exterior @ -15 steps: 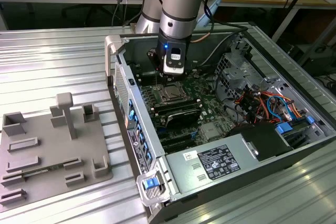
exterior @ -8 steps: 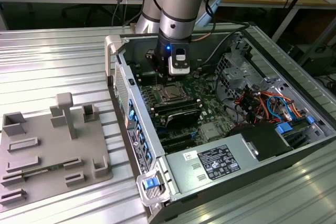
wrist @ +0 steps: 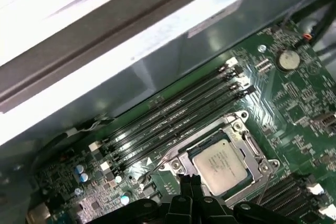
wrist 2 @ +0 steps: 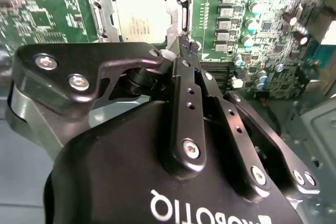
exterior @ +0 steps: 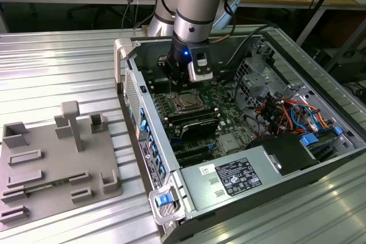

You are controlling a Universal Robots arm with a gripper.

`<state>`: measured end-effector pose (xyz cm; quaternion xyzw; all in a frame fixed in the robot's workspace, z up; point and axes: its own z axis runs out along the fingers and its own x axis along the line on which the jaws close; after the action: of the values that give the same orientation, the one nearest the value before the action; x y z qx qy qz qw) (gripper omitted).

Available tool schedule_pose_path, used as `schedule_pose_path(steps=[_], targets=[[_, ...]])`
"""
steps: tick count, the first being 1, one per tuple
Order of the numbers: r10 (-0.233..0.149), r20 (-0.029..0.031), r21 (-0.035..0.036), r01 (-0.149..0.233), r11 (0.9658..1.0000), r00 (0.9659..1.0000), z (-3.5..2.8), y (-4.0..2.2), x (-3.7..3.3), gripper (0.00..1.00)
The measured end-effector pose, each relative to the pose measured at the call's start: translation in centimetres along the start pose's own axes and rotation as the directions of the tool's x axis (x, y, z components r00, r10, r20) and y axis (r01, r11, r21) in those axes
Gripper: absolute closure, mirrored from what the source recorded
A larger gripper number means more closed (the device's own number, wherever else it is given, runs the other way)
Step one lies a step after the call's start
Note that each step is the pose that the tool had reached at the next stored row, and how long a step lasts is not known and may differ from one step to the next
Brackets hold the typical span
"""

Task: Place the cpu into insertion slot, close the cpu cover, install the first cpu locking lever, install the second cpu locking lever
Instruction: 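Install the first cpu locking lever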

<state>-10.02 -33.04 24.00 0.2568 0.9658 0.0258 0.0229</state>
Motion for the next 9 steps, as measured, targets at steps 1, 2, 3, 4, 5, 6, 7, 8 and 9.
schedule_pose_path(steps=[1,2,3,4,5,6,7,8,9], targets=[[-0.033,-0.002,-0.0011,0.033,0.9994,0.9994,0.0,-0.01,0.01,0.89],[-0.052,-0.0032,-0.0017,0.052,0.9986,0.9986,0.0,-0.04,0.06,0.89],[-0.071,-0.0043,-0.0023,0.071,0.9975,0.9975,-0.01,-0.09,0.15,0.89],[-0.077,-0.0047,-0.0025,0.077,0.997,0.997,-0.02,-0.14,0.24,0.89],[-0.081,-0.0049,-0.0027,0.081,0.9967,0.9967,-0.03,-0.22,0.38,0.89],[-0.083,-0.0049,-0.0028,0.083,0.9966,0.9966,-0.04,-0.33,0.55,0.89],[-0.083,-0.005,-0.0027,0.083,0.9965,0.9965,-0.05,-0.45,0.74,0.89],[-0.083,-0.0049,-0.0029,0.083,0.9965,0.9965,-0.07,-0.66,1.0,0.89],[-0.084,-0.0051,-0.0034,0.084,0.9965,0.9965,-0.08,-0.81,1.15,0.89]])
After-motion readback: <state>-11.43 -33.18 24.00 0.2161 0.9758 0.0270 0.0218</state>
